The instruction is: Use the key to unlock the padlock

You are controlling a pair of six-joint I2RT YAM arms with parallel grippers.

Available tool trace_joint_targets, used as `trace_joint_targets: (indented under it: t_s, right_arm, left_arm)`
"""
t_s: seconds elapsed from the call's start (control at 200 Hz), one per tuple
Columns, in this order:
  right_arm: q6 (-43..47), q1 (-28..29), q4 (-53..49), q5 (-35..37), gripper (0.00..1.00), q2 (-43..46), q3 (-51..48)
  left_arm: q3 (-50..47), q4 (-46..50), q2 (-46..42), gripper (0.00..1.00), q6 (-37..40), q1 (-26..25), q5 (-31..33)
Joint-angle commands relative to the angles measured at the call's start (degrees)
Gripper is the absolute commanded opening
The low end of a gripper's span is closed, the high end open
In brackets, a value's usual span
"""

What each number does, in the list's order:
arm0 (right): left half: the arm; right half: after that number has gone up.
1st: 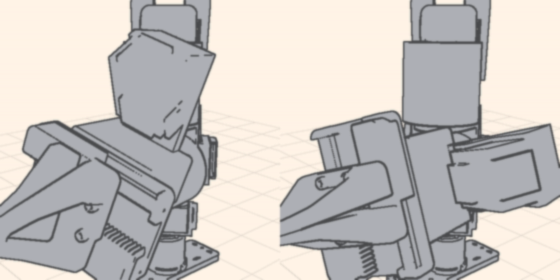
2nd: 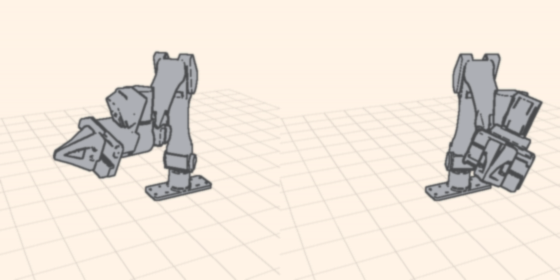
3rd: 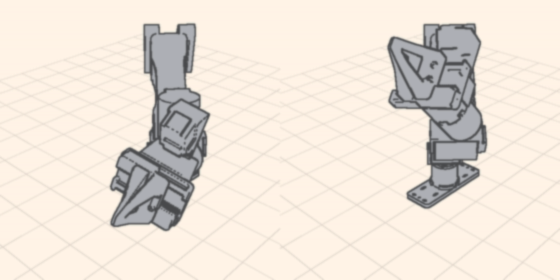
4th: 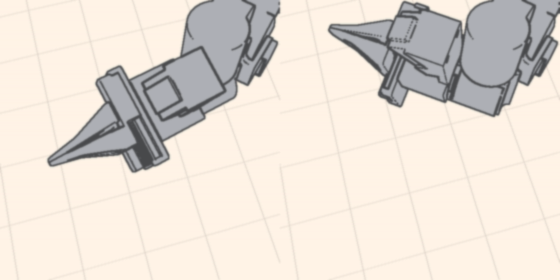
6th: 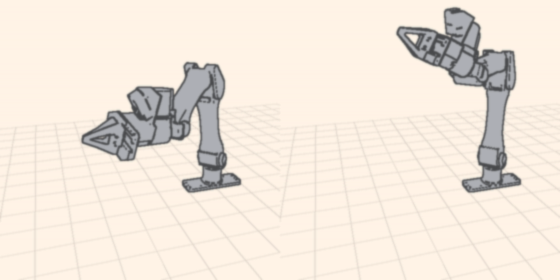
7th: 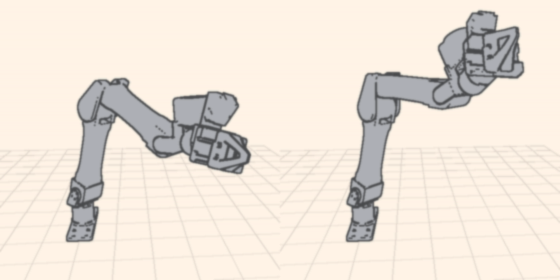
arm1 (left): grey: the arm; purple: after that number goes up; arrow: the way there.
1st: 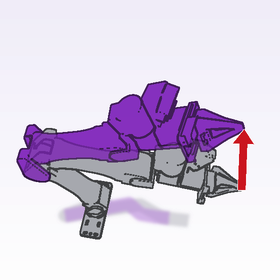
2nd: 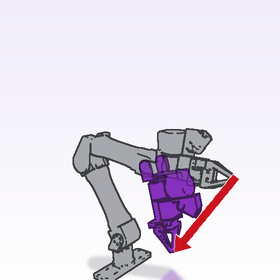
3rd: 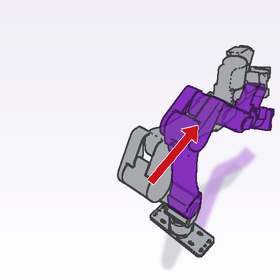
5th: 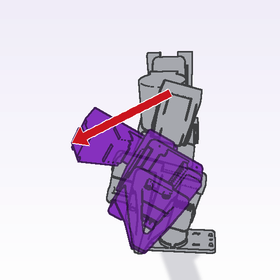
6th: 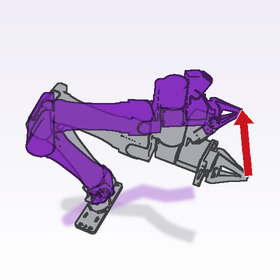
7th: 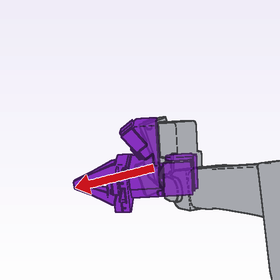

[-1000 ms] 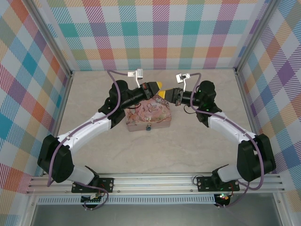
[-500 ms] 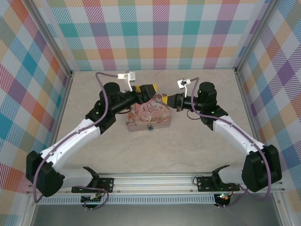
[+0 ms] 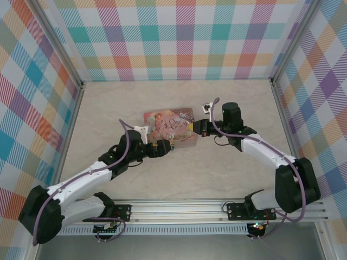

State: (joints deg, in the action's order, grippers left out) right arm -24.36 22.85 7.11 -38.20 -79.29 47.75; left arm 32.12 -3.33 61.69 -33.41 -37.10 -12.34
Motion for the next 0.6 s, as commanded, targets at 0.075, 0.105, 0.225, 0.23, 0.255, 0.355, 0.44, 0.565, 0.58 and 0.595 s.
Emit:
trace_joint_targets:
  t_s: [0.075,0.105,0.225,0.23,0.255,0.355,0.44,0.565,0.58,0.595]
  right_arm:
    - [-0.91,-0.32,6.14,1.33,0.00,-6.71,0.74]
    - [-1.67,-0.35,6.69,1.59,0.00,-7.70,0.93]
    - [-4.21,-0.35,10.64,1.02,0.00,-10.87,1.17]
    - [-4.25,-0.35,10.77,0.98,0.00,-10.97,1.19]
    - [-4.45,-0.35,11.15,0.85,0.00,-11.65,1.28]
    - [-4.97,-0.44,12.51,0.57,0.00,-14.03,1.56]
    - [-5.17,-0.62,12.72,0.84,0.00,-15.72,1.95]
    - [-5.19,-0.84,12.96,0.89,0.00,-17.65,2.47]
    - [-5.17,-0.88,13.01,0.77,0.00,-17.93,2.59]
    - [-5.13,-0.88,12.96,0.61,0.00,-18.14,2.69]
  left_arm:
    - [-1.18,-11.68,9.94,1.00,2.87,-0.95,-3.94]
    - [-1.04,-12.64,11.41,1.00,3.16,-0.95,-3.79]
    - [-0.05,-15.70,15.86,1.00,3.51,-0.95,-1.62]
    - [-0.05,-15.90,15.98,1.00,3.52,-0.95,-1.50]
    - [-0.11,-16.67,16.55,1.00,3.54,-0.95,-0.82]
    - [-0.13,-18.47,18.20,1.00,4.31,-0.62,2.33]
    - [0.08,-19.31,19.15,1.00,5.86,0.45,2.89]
    - [0.06,-20.57,20.23,1.00,6.73,2.99,2.30]
    - [-0.02,-20.79,20.30,1.00,6.70,3.24,2.06]
    - [-0.04,-21.01,20.38,1.00,6.78,3.60,1.84]
